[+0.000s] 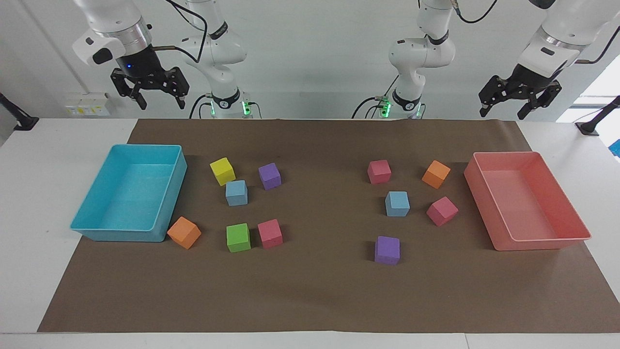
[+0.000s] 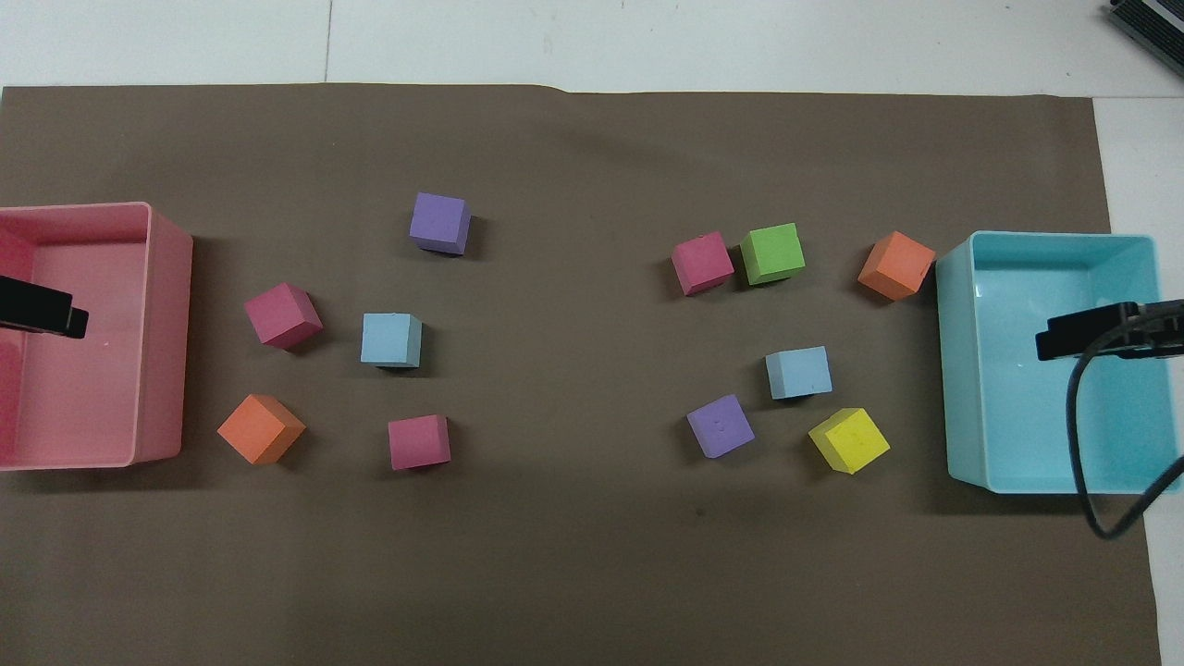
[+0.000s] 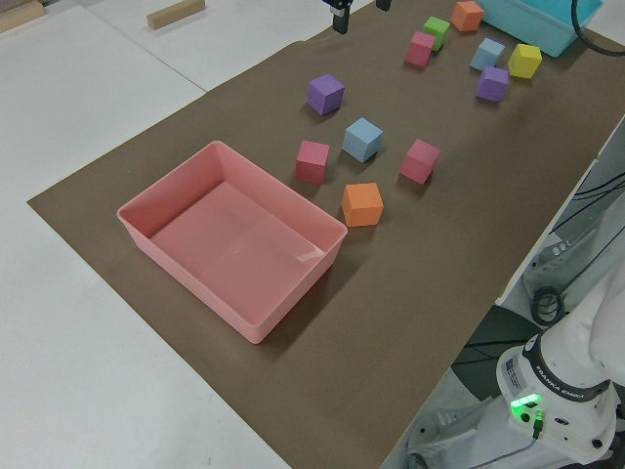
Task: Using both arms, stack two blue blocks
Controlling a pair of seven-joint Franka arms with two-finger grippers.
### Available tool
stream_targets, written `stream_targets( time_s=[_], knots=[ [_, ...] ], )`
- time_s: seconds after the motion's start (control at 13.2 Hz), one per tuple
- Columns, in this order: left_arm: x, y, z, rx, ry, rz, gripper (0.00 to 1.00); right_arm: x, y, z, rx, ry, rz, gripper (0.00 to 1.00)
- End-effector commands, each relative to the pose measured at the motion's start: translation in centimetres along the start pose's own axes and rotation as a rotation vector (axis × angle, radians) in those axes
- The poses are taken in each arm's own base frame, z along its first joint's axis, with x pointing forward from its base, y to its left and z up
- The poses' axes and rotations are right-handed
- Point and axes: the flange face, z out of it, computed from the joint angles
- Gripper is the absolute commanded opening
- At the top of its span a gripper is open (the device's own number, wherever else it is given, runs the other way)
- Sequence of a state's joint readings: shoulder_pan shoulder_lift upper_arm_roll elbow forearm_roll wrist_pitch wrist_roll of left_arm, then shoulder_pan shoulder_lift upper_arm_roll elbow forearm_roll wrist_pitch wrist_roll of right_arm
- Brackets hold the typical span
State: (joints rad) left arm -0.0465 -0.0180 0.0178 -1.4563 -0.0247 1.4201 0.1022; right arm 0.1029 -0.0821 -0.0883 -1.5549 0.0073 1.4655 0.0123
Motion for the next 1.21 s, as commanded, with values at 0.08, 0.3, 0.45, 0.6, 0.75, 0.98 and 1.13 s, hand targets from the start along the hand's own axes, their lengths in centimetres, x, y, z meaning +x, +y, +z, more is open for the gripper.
stream_targets(
  time_s=[0.08,0.3,0.45,0.6,0.75,0.98,1.13],
  knots=[
    [-0.6,0.4,-0.3,-0.003,0.011,-0.003,1.00,1.0,-0.5,2.5,0.000,0.038,-0.034,1.00],
    [-0.6,0.6,-0.3,-0.005,0.011,0.003,1.00,1.9,-0.6,3.9,-0.002,0.035,-0.067,1.00],
    [-0.6,0.6,-0.2,-0.005,0.008,0.002,1.00,2.3,-0.5,5.1,0.002,0.021,-0.111,1.00],
    [-0.6,0.6,-0.2,-0.007,0.010,0.002,1.00,2.4,-0.7,6.8,0.016,0.015,-0.223,1.00],
    [-0.6,0.6,-0.2,-0.008,0.010,0.001,1.00,2.7,-0.8,8.2,0.017,0.016,-0.275,1.00],
    [-0.6,0.7,-0.2,-0.008,0.010,0.002,1.00,3.5,-2.7,12.1,0.020,-0.018,-0.374,1.00],
    [-0.6,0.7,-0.2,-0.008,0.010,0.002,1.00,3.6,-3.3,15.4,0.028,-0.048,-0.427,1.00]
  ],
)
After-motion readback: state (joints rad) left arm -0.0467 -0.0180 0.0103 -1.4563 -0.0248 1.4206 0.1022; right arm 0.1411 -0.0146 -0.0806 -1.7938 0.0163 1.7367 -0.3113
